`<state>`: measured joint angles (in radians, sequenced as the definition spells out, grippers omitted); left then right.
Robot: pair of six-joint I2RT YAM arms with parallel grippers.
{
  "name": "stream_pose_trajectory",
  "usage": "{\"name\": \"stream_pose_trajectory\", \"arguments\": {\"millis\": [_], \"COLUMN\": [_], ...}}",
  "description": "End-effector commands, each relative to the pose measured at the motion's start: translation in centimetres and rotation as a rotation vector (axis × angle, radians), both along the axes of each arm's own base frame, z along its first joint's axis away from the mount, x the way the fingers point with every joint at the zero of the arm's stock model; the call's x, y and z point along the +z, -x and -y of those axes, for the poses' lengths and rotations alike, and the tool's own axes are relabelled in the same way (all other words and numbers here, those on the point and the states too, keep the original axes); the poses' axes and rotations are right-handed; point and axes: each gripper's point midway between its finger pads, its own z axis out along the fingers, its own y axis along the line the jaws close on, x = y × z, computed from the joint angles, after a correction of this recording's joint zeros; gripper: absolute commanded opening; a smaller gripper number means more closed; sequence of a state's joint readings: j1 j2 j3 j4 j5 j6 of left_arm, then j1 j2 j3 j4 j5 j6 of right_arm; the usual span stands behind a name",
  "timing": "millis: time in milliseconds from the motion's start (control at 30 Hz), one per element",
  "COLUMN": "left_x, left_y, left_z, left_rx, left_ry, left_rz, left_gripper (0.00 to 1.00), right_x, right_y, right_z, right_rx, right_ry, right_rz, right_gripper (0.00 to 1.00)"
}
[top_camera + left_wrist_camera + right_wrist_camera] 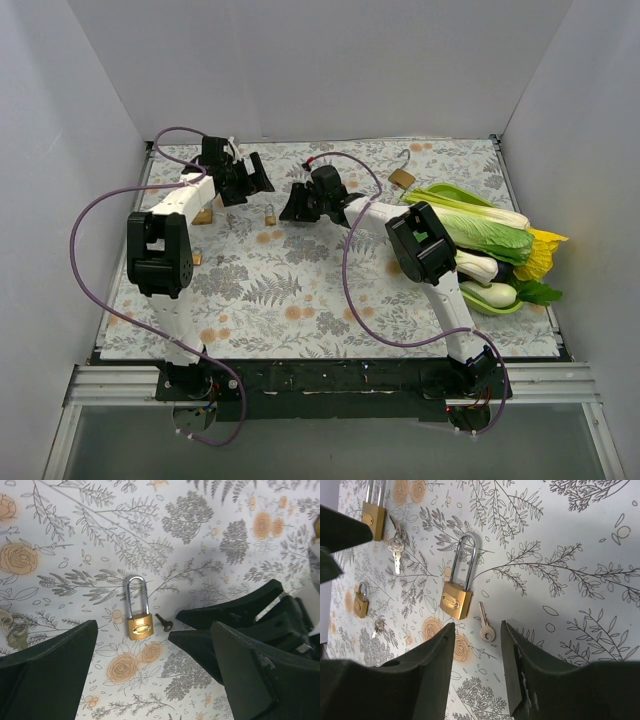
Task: Lock with the key
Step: Place the key at the center of the board.
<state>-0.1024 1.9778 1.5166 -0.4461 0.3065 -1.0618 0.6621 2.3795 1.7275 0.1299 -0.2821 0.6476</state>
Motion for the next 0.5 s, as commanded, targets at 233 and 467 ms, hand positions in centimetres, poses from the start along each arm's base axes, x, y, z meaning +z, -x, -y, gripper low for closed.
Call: {"name": "stream_pose_trajectory", "arguments": {"millis": [233,467], "left_x": [11.2,13.2], "left_y": [-0.6,0.5], "left_z": [1.1,0.9], "left_rx": [-0.181,-0.216], "left_ry": [0.035,0.01], "left_rz": [0.326,0.396], "left_gripper": [0.98,0.98], "right_x": [10.0,12.6], "right_y": [-4.6,-6.6], "right_z": [6.8,16.6], "right_rx": [0.133,0.157], "right_ry": [0.07,0.273], "right_rz": [0.379,0.484], "right_gripper": [0.72,0.91]}}
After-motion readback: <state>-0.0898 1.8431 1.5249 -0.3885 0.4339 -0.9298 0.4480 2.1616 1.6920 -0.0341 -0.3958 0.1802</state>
